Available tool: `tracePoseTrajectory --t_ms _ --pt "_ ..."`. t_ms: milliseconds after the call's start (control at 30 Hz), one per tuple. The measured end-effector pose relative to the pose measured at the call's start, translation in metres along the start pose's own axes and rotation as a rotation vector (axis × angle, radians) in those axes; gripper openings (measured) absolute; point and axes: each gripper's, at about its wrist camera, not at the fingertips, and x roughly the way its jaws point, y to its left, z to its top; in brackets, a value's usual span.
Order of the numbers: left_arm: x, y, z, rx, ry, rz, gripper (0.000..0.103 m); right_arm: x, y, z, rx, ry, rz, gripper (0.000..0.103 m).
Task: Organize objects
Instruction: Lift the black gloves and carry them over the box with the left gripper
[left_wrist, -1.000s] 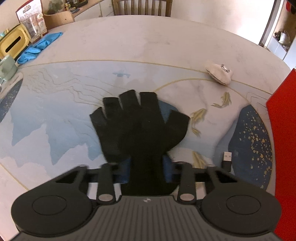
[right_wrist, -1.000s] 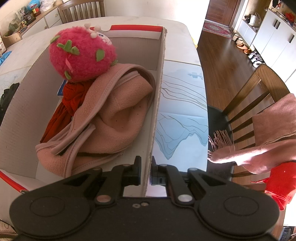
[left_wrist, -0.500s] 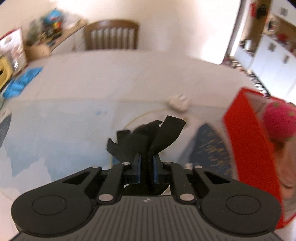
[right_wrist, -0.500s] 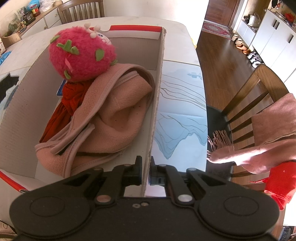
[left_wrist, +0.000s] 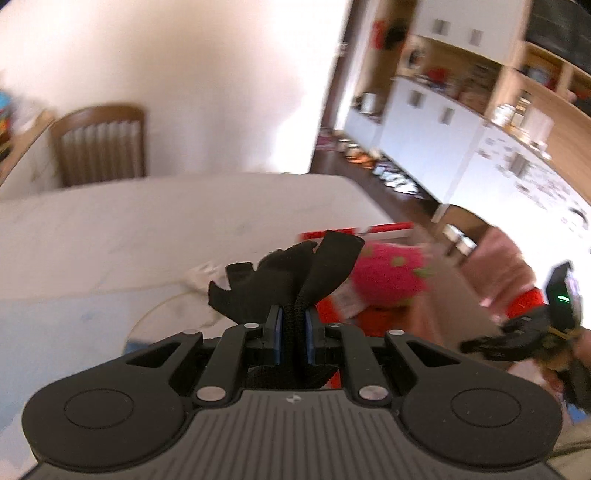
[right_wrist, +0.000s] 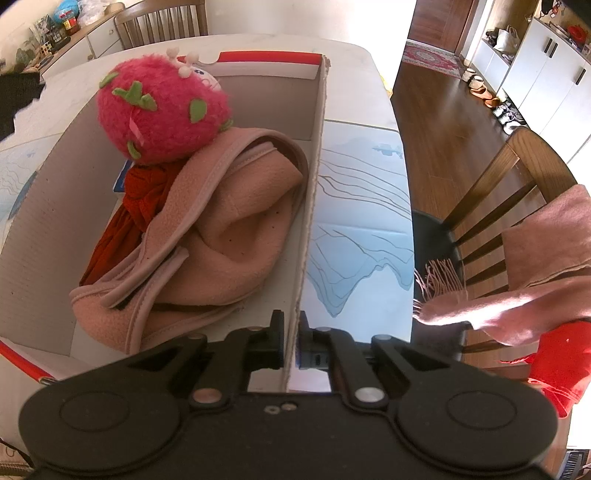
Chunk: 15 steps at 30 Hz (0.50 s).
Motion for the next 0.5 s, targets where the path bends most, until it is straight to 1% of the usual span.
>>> tracePoseTrajectory --t_ms 167,333,500 --pt "-0.001 -0.034 0.006 0.099 0.002 -0.123 0.012 -0.001 -0.001 0.0 0.004 0.0 0.005 0.005" --pt "0.017 -0.07 0.003 0.193 0.057 -0.208 0.012 -0.001 -0.001 0.0 0.0 -0.001 0.005 0.005" --pt "0.032 -0.103 -0.008 0.293 0.123 -0.281 0.012 -0.001 0.0 0.0 -0.001 -0.001 0.005 0.005"
